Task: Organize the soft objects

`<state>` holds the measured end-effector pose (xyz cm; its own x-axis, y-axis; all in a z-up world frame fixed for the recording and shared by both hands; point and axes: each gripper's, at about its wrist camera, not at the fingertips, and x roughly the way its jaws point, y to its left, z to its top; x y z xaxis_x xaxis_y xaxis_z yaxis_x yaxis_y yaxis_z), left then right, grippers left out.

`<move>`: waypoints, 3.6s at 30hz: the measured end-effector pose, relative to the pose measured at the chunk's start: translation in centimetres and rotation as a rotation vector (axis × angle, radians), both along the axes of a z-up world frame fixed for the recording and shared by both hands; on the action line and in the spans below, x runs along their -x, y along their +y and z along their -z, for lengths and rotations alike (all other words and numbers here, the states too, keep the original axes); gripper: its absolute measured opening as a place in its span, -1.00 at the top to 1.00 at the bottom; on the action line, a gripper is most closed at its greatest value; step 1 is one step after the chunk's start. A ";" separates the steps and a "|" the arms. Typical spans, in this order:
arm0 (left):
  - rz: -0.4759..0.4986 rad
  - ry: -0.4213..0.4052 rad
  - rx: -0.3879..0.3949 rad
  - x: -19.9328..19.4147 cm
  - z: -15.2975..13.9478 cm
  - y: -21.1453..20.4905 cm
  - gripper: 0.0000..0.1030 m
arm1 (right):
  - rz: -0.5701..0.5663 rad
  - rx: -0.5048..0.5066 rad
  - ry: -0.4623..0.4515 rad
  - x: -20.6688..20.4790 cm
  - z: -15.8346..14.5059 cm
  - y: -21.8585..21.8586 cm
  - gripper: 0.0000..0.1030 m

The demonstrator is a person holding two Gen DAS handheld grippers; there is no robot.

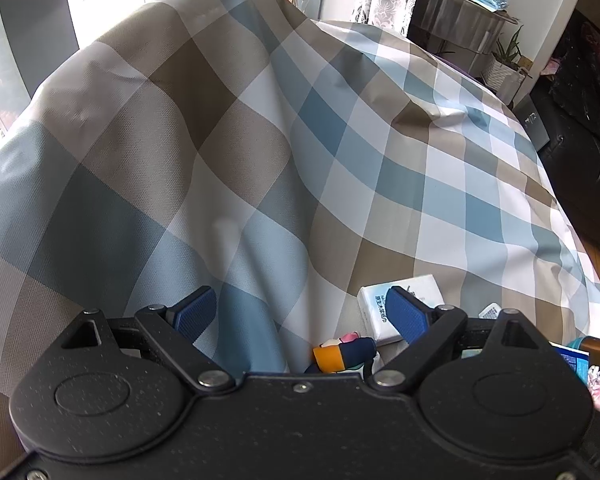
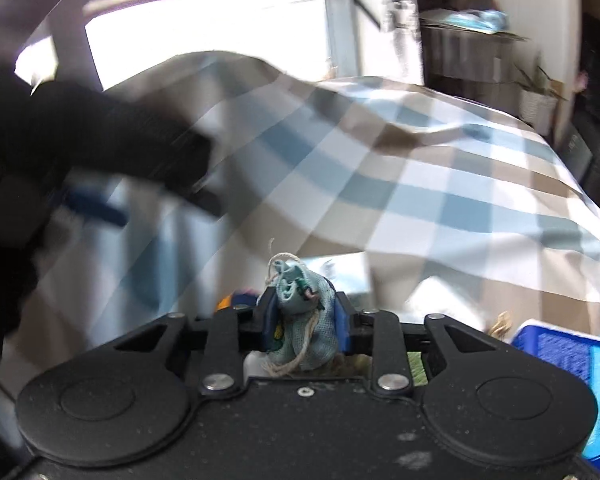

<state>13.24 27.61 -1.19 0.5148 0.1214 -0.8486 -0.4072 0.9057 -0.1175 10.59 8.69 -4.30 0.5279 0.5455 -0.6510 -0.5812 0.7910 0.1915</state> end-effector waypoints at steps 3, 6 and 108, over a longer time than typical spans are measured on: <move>0.003 0.003 -0.001 0.0 0.0 0.0 -0.71 | 0.050 -0.060 0.057 -1.7 -0.8 -1.6 0.52; 0.003 0.005 -0.003 -0.1 0.1 -0.1 -0.71 | 0.062 -0.118 0.083 -2.2 -1.8 -2.7 0.52; 0.213 0.200 0.036 -1.2 5.2 -5.6 0.08 | 0.435 0.117 0.411 10.6 5.3 -6.1 -0.84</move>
